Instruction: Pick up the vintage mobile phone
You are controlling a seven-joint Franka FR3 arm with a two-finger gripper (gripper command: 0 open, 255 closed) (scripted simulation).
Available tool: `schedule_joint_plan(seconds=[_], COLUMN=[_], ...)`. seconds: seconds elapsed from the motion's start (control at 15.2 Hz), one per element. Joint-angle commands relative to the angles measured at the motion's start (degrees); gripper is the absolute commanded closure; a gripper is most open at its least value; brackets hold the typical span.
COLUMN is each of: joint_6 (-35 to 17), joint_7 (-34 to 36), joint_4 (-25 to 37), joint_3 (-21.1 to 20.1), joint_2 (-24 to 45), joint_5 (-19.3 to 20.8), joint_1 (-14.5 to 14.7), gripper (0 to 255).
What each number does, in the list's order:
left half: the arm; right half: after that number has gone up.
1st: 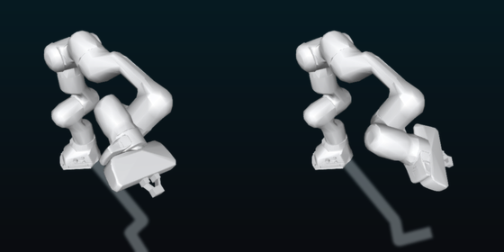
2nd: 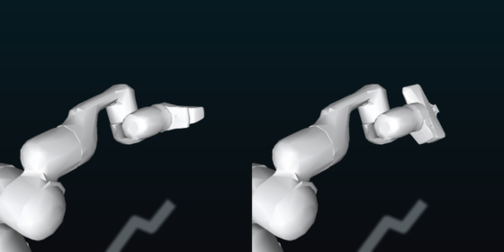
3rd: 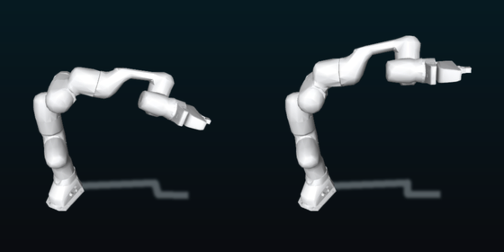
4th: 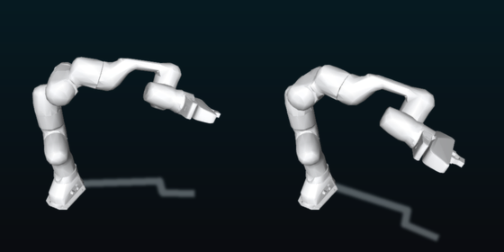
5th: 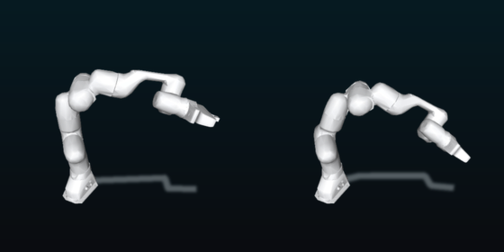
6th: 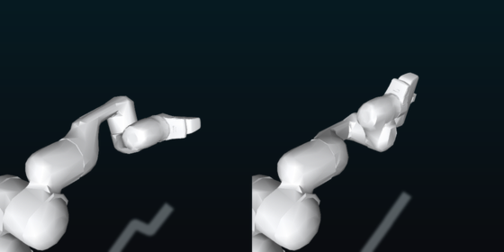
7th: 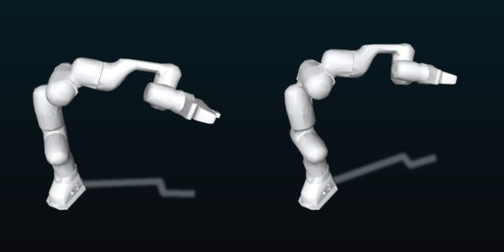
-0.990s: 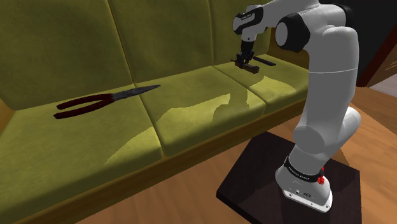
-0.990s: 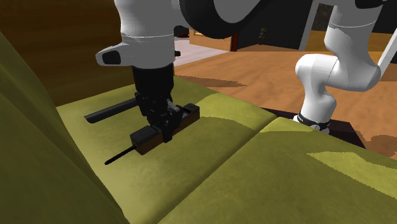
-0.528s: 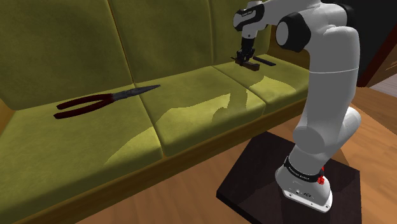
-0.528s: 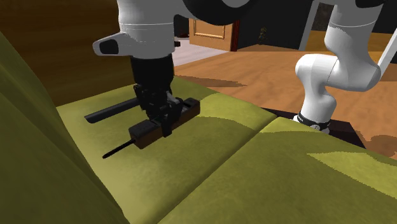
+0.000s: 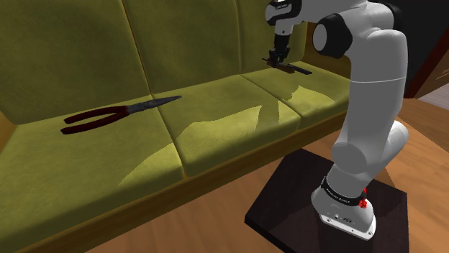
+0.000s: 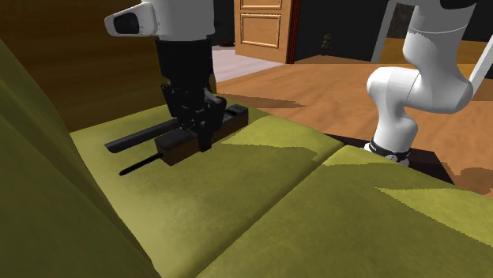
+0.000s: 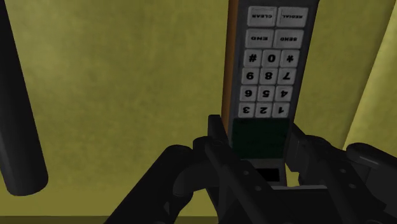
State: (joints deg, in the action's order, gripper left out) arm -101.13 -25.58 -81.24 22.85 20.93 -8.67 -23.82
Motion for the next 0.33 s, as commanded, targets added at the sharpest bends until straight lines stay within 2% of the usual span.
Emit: schedule_joint_plan(seconds=[0.0, 0.26], joint_6=[1.78, 3.53], joint_7=[0.16, 0.21], joint_4=[1.92, 3.83], joint_3=[0.01, 0.05], joint_2=[0.13, 0.3], joint_5=[0.0, -0.04], joint_1=[-0.11, -0.31], gripper=[255, 255])
